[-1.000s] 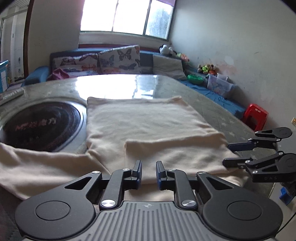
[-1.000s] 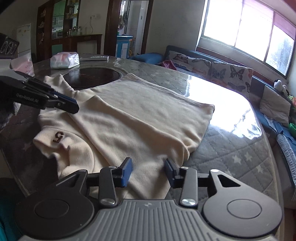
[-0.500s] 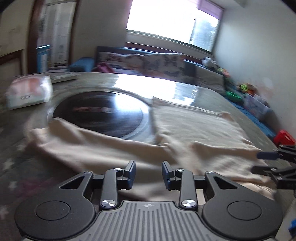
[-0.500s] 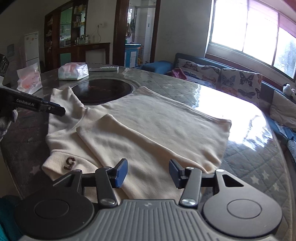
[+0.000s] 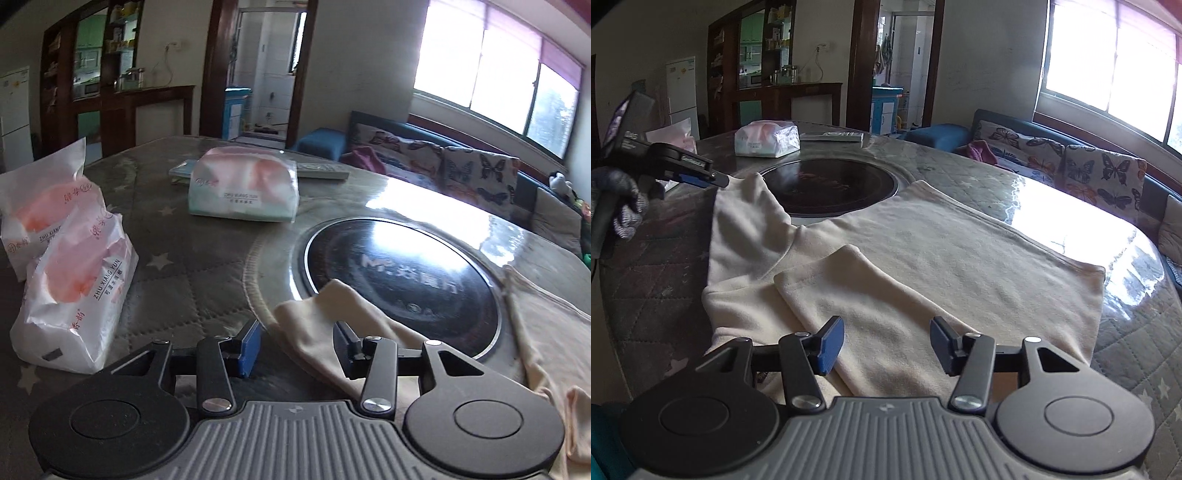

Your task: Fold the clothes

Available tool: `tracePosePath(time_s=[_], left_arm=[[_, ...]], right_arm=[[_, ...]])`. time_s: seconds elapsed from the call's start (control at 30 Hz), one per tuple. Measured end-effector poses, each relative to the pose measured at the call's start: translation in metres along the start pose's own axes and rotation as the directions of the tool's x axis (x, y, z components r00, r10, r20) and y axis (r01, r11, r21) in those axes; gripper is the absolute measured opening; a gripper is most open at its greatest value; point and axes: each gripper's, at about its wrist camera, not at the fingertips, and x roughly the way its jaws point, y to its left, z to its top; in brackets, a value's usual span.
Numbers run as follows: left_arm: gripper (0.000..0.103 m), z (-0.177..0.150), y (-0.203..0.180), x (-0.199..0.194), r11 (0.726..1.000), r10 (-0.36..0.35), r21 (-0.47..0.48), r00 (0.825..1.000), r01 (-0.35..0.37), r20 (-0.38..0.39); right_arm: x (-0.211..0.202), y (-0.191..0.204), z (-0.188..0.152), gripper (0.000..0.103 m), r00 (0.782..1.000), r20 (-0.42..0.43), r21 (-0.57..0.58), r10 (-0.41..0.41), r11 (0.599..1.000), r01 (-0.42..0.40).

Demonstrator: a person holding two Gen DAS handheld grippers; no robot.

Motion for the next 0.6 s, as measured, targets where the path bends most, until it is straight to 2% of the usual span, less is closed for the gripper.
tracePosePath(time_s=[0.17,0.23,0.3,0.47,0.53,0.6], left_arm=[[0.043,-0.002,-0.005,0.009,0.999,0.005,0.045,1.000,-0.005,0.013],[0.018,-0.002,-0.007,0.010,0.998,-0.006,0.059,1.000,0.005,0.014],[0.010,-0.002,-0.007,0.008,0.999,-0.023,0.045,1.000,0.022,0.019],[0.006,0.010,-0.018,-0.020,0.991,-0.136,0.021,0.988,0.135,0.072],[0.006,0.016,-0.031,-0.036,0.980,-0.197,0.035,0.976,0.195,0.092],[0.006,0.021,-0.049,-0.053,0.962,-0.272,0.062,0.956,0.267,0.108]], right_arm=[[-0.005,-0.003,0.000,0.053,1.000,0.002,0.009,-0.017,1.000,0.017],[-0.007,-0.005,-0.001,0.053,1.000,0.005,0.017,-0.025,1.000,0.025],[-0.010,-0.007,-0.002,0.053,0.999,0.012,0.025,-0.031,0.999,0.030],[-0.021,-0.014,-0.005,0.053,0.998,0.034,0.055,-0.051,0.997,0.049],[-0.025,-0.017,-0.007,0.053,0.997,0.041,0.067,-0.061,0.996,0.059],[-0.029,-0.021,-0.009,0.053,0.996,0.049,0.078,-0.072,0.995,0.068]])
